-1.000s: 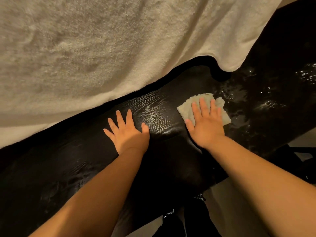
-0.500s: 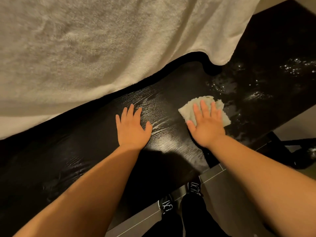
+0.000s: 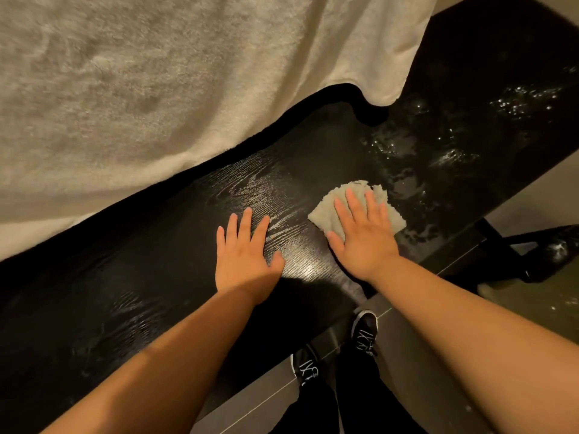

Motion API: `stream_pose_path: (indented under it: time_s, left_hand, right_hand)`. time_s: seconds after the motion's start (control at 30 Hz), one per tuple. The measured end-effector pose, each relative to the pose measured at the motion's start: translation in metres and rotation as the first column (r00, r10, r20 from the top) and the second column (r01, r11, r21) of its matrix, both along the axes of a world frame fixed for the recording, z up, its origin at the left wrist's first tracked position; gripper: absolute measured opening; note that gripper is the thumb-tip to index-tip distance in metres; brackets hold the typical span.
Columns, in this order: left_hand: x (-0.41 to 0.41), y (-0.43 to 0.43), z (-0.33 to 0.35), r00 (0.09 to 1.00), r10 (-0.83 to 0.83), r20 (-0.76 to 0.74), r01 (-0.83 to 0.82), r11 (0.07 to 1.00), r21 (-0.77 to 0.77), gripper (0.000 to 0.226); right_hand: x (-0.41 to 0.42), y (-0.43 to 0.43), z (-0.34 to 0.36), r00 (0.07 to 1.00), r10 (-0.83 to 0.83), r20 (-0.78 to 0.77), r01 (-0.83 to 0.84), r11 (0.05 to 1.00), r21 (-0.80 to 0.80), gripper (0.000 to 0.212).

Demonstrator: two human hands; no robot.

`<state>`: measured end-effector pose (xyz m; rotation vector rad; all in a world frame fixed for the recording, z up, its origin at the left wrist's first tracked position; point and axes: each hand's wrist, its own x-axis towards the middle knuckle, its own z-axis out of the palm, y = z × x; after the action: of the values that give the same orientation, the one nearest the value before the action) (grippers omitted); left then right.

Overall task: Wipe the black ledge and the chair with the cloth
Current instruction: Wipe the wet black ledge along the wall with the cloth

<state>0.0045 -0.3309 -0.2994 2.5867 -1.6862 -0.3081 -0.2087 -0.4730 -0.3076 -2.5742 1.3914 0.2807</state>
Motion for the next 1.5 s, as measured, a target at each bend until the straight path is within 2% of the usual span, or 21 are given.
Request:
stream_pose_path:
  time_s: [0.07, 0.17, 0.27, 0.33, 0.43, 0.57, 0.63, 0.7, 0.77, 0.83, 0.9, 0.97, 1.1, 1.17, 1.23, 1.3, 1.37, 1.5]
  left_hand:
    - [0.001, 0.000, 0.001, 1.000, -0.007, 0.001, 0.007, 1.000, 0.000, 0.079]
    - [0.001, 0.000, 0.002, 1.000, -0.012, 0.015, 0.012, 1.000, -0.022, 0.079]
    - [0.001, 0.001, 0.001, 0.999, -0.023, 0.037, 0.023, 1.000, -0.012, 0.078]
    - [0.001, 0.001, 0.000, 0.998, -0.025, 0.050, 0.026, 1.000, -0.008, 0.077]
    - [0.001, 0.002, -0.001, 0.998, -0.027, 0.057, 0.028, 0.999, -0.026, 0.075]
    - [0.000, 0.002, -0.003, 0.998, -0.011, 0.058, 0.012, 1.000, -0.026, 0.072]
    - [0.000, 0.001, -0.003, 0.998, -0.008, 0.064, 0.010, 0.999, -0.036, 0.072]
    - [0.000, 0.000, -0.001, 0.998, -0.006, 0.056, 0.009, 0.999, -0.046, 0.072]
    - [0.000, 0.001, 0.000, 0.999, -0.004, 0.052, 0.006, 0.999, -0.040, 0.072]
    - [-0.001, 0.002, -0.001, 0.998, -0.003, 0.056, 0.005, 1.000, -0.030, 0.072]
    - [-0.001, 0.002, -0.001, 0.999, 0.004, 0.050, -0.002, 0.999, -0.035, 0.071]
    - [-0.003, 0.002, -0.001, 0.998, 0.004, 0.057, -0.001, 0.999, -0.043, 0.070]
    - [-0.003, 0.002, -0.002, 0.999, 0.015, 0.050, -0.012, 0.999, -0.043, 0.068]
    - [-0.005, 0.001, -0.002, 0.998, 0.027, 0.049, -0.025, 0.999, -0.043, 0.068]
    - [-0.007, 0.002, -0.002, 0.998, 0.038, 0.050, -0.036, 0.999, -0.036, 0.068]
    - [-0.007, 0.002, -0.002, 0.998, 0.050, 0.048, -0.048, 0.998, -0.035, 0.067]
    - [-0.008, 0.002, -0.002, 0.997, 0.061, 0.035, -0.060, 0.998, -0.032, 0.065]
    - [-0.017, 0.001, -0.001, 0.991, 0.131, 0.008, -0.131, 0.991, -0.041, 0.063]
  right_hand:
    - [0.009, 0.032, 0.002, 0.999, -0.006, 0.032, 0.006, 1.000, 0.016, 0.080]
    - [0.002, 0.081, 0.002, 0.971, 0.226, 0.078, -0.228, 0.974, 0.015, 0.078]
    - [-0.020, 0.066, 0.001, 0.915, 0.384, 0.126, -0.388, 0.922, 0.011, 0.077]
    - [-0.039, 0.040, -0.005, 0.933, 0.349, 0.088, -0.347, 0.937, -0.042, 0.075]
    - [-0.068, 0.006, -0.004, 0.988, 0.155, -0.003, -0.155, 0.987, -0.035, 0.081]
    - [-0.053, 0.022, 0.001, 0.998, -0.069, 0.012, 0.069, 0.998, 0.001, 0.079]
    - [-0.038, 0.053, 0.001, 0.999, -0.030, 0.038, 0.030, 1.000, -0.004, 0.077]
    - [-0.034, 0.076, 0.001, 0.994, 0.106, 0.040, -0.107, 0.994, 0.017, 0.077]
    - [-0.048, 0.073, 0.004, 0.965, 0.253, 0.073, -0.256, 0.966, 0.039, 0.076]
    - [-0.072, 0.053, 0.000, 0.930, 0.355, 0.098, -0.355, 0.935, -0.026, 0.073]
    - [-0.098, 0.025, -0.003, 0.949, 0.309, 0.057, -0.303, 0.948, -0.092, 0.072]
    - [-0.117, 0.003, -0.003, 0.988, 0.151, 0.002, -0.151, 0.986, -0.072, 0.074]
    - [-0.099, 0.021, -0.001, 0.998, -0.055, 0.016, 0.056, 0.996, -0.069, 0.077]
    - [-0.078, 0.054, -0.005, 0.999, -0.017, 0.046, 0.020, 0.998, -0.063, 0.076]
    - [-0.069, 0.078, -0.009, 0.991, 0.111, 0.072, -0.108, 0.993, -0.037, 0.076]
    - [-0.080, 0.069, -0.010, 0.961, 0.260, 0.095, -0.258, 0.966, -0.036, 0.076]
    - [-0.103, 0.040, -0.010, 0.943, 0.322, 0.080, -0.318, 0.946, -0.062, 0.075]
    - [-0.146, -0.025, -0.003, 0.999, 0.038, -0.036, -0.039, 0.999, -0.030, 0.079]
